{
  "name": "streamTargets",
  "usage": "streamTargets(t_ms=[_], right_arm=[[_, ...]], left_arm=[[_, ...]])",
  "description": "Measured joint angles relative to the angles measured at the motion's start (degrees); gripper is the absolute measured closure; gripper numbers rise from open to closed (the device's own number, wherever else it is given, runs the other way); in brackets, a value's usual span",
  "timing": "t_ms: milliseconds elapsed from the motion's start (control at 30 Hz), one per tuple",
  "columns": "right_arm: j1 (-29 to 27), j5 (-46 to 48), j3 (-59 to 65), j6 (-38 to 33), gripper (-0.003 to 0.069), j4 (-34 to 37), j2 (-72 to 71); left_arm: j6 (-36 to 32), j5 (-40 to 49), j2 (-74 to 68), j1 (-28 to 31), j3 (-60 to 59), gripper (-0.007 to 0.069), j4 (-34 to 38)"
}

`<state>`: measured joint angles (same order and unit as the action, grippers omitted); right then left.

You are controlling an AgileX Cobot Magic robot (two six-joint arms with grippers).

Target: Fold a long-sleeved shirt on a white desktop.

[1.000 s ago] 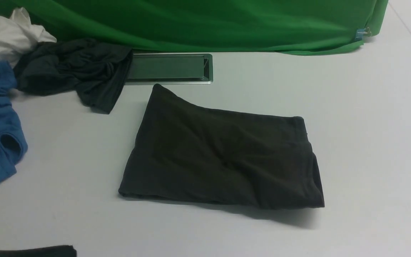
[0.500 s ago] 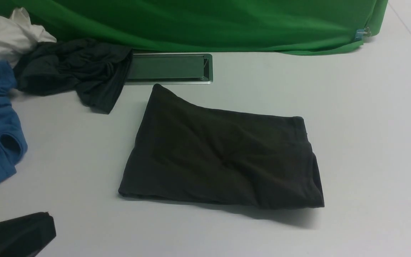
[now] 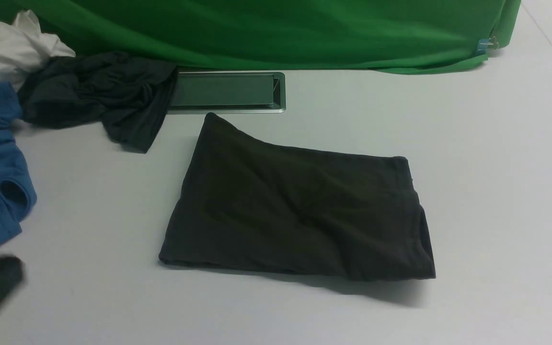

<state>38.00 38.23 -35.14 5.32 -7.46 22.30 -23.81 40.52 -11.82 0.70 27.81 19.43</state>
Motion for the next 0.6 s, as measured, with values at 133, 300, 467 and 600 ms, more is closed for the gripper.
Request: streamTargets(t_ms=[133,300,467,600], right_arm=[[0.0,0.0,0.0,-0.06,0.0423,0.0,0.0],[0.0,0.0,0.0,-0.06,0.0423,0.0,0.0],[0.0,-0.09,0.0,-0.06,0.0423,0.0,0.0],[0.0,-0.09,0.0,-0.05,0.0423,0.0,0.0]], left_arm=[[6.78,-24.04,5.61,0.52,-11.82,0.0606,-11.36],[13.92,-34.13,10.54,-0.63,-24.56,0.0606,-15.35],[15.62,-27.67,11.7,-1.21,-28.11,0.0606,-13.81],[16.38,-25.68,11.92,-1.21,-28.23,0.0606,-13.59]])
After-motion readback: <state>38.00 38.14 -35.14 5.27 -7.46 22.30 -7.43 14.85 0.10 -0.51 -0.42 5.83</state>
